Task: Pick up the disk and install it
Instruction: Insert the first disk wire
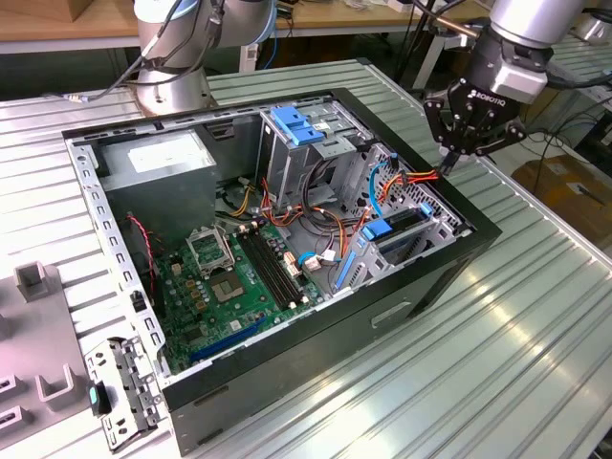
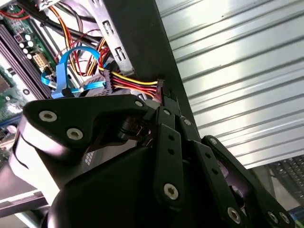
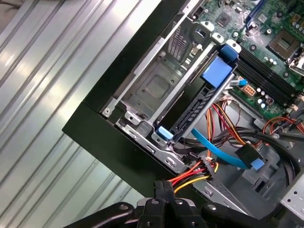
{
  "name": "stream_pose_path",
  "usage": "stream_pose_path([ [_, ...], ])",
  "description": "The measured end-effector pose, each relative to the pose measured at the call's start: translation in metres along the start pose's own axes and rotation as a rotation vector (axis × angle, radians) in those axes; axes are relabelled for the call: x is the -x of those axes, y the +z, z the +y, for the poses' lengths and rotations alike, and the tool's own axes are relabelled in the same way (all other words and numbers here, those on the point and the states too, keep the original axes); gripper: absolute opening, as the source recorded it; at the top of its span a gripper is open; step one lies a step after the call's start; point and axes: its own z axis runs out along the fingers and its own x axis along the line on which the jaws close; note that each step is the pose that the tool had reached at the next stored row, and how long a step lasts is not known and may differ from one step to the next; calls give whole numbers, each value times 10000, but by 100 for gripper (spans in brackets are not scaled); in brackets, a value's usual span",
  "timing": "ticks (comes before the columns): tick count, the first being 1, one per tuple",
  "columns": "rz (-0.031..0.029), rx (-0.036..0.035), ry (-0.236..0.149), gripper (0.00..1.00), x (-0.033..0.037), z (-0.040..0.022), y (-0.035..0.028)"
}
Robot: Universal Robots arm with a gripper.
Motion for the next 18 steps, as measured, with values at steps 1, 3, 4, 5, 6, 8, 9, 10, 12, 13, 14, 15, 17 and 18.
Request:
stream_pose_path([
  [1, 0, -8, -186, 11, 0, 0, 3],
  [3, 5, -23, -599, 17, 1, 0, 10],
  [4, 8, -30, -806, 24, 1, 0, 14],
  [5, 11, -40, -1095, 24, 1, 0, 19],
  [6, 15, -54, -1475, 31, 1, 0, 25],
  [8, 21, -78, -2095, 38, 2, 0, 49],
  [9, 23, -85, -2269, 38, 3, 0, 60],
  [10, 25, -89, -2363, 38, 3, 0, 65],
  [12, 26, -96, -2555, 36, 3, 0, 75],
  [13, 27, -99, -2637, 29, 3, 0, 77],
  [14, 27, -104, -2714, 29, 3, 2, 79],
  [15, 24, -112, -2797, 23, 3, 3, 79],
  [17, 24, -117, -2920, 16, 8, 11, 57],
  [18, 23, -119, -2940, 16, 9, 11, 49],
])
